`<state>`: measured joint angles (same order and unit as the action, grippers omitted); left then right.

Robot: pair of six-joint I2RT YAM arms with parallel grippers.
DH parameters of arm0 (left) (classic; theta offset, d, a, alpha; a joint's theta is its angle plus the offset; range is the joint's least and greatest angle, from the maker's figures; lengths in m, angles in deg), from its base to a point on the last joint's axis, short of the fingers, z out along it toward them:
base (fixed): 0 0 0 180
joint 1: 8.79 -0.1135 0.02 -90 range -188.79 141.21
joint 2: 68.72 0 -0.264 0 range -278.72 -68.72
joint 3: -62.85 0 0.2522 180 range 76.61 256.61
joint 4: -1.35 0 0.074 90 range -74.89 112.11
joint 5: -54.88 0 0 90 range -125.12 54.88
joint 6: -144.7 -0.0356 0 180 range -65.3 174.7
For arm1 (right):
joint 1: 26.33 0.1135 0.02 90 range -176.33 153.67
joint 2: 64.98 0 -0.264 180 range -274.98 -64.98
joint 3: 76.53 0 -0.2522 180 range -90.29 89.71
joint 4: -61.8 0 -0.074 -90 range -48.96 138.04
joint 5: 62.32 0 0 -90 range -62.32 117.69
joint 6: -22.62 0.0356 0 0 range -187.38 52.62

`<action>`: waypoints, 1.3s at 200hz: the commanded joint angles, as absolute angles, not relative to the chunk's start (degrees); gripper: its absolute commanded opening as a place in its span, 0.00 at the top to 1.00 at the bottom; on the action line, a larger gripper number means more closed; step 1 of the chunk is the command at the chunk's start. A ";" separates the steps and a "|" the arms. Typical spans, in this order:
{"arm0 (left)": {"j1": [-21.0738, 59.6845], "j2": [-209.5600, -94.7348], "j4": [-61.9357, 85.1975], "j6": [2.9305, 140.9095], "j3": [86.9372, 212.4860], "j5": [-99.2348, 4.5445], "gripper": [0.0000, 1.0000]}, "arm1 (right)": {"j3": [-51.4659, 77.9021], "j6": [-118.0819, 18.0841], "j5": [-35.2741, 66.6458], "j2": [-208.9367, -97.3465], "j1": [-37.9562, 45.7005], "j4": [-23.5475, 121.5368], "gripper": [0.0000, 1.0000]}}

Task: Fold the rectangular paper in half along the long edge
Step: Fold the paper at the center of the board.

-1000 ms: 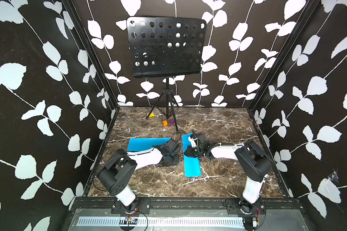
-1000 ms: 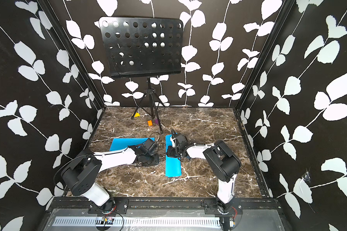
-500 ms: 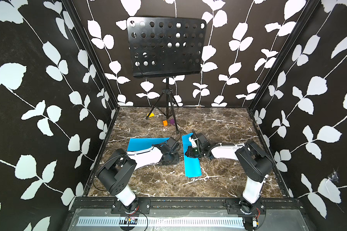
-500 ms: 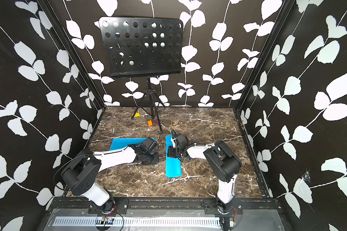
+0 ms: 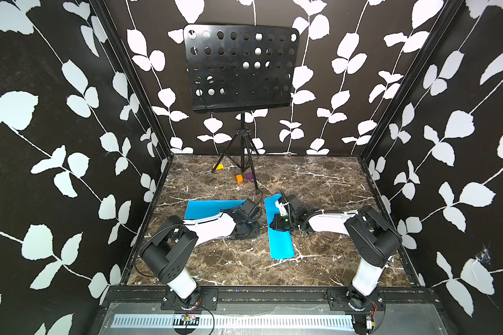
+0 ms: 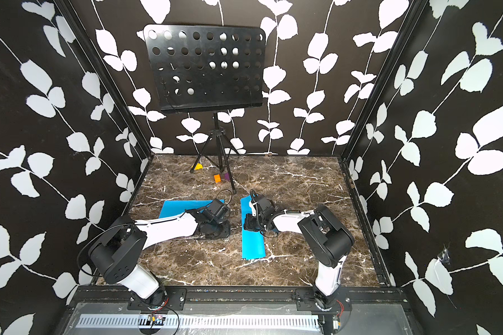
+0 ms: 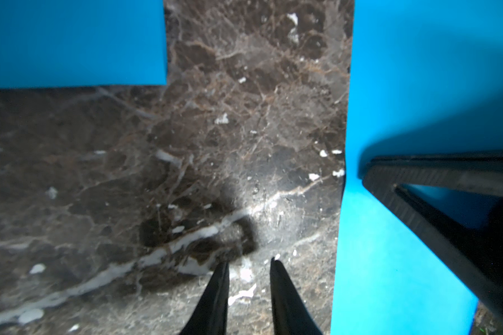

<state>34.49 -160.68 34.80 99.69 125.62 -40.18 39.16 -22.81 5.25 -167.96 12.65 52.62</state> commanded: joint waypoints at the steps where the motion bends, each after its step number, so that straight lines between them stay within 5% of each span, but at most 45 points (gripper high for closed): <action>1: 34.17 -160.30 35.31 99.17 126.40 -39.95 0.72 | 40.27 -21.78 4.60 -165.84 12.38 54.51 0.98; 260: 34.21 -161.39 34.56 99.22 126.62 -40.53 0.70 | 42.99 -19.10 -3.62 -168.64 8.87 58.80 0.98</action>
